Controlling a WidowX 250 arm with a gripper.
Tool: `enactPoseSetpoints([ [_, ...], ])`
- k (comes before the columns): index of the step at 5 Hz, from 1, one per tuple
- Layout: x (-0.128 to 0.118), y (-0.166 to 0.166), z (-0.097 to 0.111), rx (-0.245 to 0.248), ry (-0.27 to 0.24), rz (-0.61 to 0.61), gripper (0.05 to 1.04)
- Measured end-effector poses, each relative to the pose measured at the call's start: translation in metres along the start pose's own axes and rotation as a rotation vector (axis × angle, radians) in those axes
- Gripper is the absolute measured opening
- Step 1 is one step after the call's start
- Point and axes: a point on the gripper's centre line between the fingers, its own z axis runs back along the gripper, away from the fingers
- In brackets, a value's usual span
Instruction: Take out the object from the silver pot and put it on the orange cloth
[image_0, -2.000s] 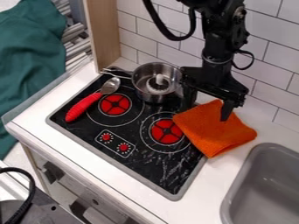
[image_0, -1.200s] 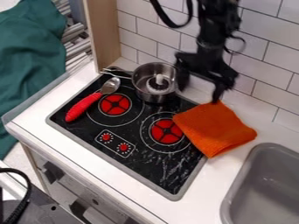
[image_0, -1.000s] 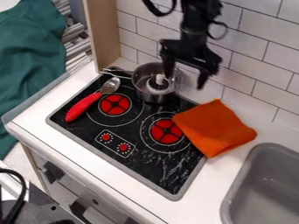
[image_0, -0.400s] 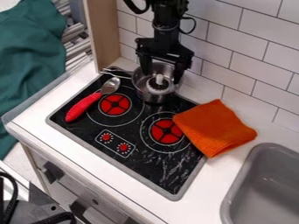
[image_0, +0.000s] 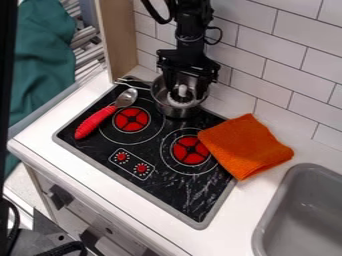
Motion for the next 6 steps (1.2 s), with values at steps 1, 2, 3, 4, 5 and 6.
enactPoseSetpoints([
  [1,0.006,0.001,-0.003,0.008,0.01,-0.009,0.478],
  [2,0.01,0.002,-0.003,0.014,0.01,-0.01,0.226],
  [3,0.01,0.001,-0.004,0.016,0.019,-0.011,0.174],
  [4,0.009,-0.003,-0.004,0.019,0.024,-0.02,0.174],
  [5,0.009,-0.008,0.0,0.037,0.006,-0.035,0.174],
  [6,0.014,-0.013,0.04,0.089,-0.086,-0.055,0.174],
])
